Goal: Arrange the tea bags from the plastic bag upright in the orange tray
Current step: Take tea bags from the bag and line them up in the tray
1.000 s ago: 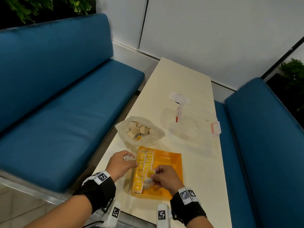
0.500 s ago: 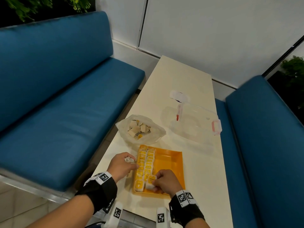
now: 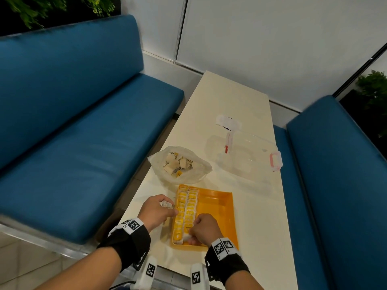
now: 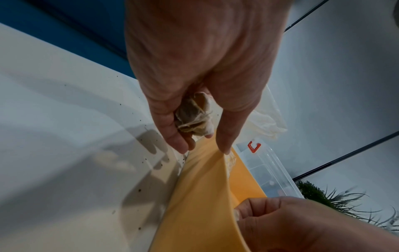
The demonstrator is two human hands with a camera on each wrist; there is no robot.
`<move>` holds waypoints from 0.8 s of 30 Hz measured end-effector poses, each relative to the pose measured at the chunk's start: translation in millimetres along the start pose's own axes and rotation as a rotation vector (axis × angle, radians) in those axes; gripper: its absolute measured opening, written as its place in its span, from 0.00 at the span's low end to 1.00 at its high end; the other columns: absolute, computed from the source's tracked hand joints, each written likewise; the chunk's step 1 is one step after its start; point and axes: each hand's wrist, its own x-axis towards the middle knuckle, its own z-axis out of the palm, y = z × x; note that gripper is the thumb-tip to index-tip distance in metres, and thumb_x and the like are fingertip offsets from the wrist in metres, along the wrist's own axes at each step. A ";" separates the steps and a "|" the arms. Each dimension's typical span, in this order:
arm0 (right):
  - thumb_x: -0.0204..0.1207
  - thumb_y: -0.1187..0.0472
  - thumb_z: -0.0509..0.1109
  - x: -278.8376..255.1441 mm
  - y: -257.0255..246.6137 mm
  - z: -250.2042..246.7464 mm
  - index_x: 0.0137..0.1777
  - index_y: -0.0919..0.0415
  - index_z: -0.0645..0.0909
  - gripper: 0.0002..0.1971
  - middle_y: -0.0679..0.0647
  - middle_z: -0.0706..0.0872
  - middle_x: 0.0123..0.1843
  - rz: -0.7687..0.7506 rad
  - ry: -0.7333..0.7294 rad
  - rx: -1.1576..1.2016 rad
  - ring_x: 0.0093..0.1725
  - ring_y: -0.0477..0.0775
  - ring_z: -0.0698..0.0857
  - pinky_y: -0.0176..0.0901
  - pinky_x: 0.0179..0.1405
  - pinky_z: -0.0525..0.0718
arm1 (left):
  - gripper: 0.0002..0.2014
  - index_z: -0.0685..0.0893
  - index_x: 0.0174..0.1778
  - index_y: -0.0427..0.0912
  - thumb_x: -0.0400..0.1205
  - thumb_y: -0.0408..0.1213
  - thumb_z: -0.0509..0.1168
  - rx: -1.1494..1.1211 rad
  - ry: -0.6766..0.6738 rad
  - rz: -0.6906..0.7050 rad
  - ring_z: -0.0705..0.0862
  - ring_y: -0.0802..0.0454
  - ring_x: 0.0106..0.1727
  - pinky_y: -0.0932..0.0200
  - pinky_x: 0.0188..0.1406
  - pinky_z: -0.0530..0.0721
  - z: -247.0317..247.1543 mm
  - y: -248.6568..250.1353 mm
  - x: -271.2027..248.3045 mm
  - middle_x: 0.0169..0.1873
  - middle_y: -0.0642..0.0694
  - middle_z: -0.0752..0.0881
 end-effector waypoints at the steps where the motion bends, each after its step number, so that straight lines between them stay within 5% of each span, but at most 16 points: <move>1: 0.70 0.75 0.69 -2.0 -1.6 0.7 0.39 0.59 0.73 0.11 0.65 0.87 0.39 0.005 0.017 0.003 0.29 0.64 0.91 0.60 0.33 0.92 | 0.13 0.90 0.43 0.39 0.67 0.29 0.85 0.002 -0.001 0.002 0.87 0.48 0.36 0.51 0.36 0.90 -0.1 0.9 -0.3 0.37 0.42 0.91; 4: 0.69 0.72 0.70 -1.1 -0.7 3.2 0.39 0.59 0.74 0.09 0.63 0.88 0.42 0.024 0.053 -0.009 0.33 0.65 0.92 0.58 0.35 0.92 | 0.13 0.90 0.43 0.40 0.66 0.29 0.85 0.008 -0.007 0.001 0.87 0.48 0.36 0.49 0.38 0.90 -0.8 3.3 -0.4 0.37 0.42 0.91; 9: 0.52 0.62 0.75 37.6 25.6 8.9 0.37 0.56 0.76 0.14 0.62 0.91 0.43 0.012 0.067 -0.127 0.43 0.63 0.92 0.61 0.43 0.92 | 0.13 0.90 0.42 0.42 0.66 0.29 0.85 0.028 -0.018 0.009 0.88 0.47 0.37 0.48 0.38 0.90 -2.2 5.8 -2.0 0.39 0.42 0.91; 20: 0.58 0.65 0.70 32.4 17.0 13.4 0.40 0.57 0.78 0.10 0.59 0.90 0.41 -0.014 0.075 -0.132 0.37 0.60 0.92 0.59 0.40 0.92 | 0.13 0.91 0.43 0.43 0.66 0.31 0.85 0.037 -0.038 -0.002 0.89 0.46 0.39 0.46 0.39 0.91 -2.4 9.5 -5.7 0.41 0.42 0.92; 24: 0.58 0.62 0.72 25.2 15.4 9.3 0.41 0.57 0.77 0.11 0.58 0.90 0.43 -0.048 0.071 -0.155 0.42 0.60 0.92 0.57 0.43 0.92 | 0.08 0.92 0.48 0.43 0.75 0.30 0.78 -0.078 -0.078 -0.069 0.89 0.45 0.43 0.45 0.48 0.92 -7.6 12.2 -8.7 0.45 0.40 0.91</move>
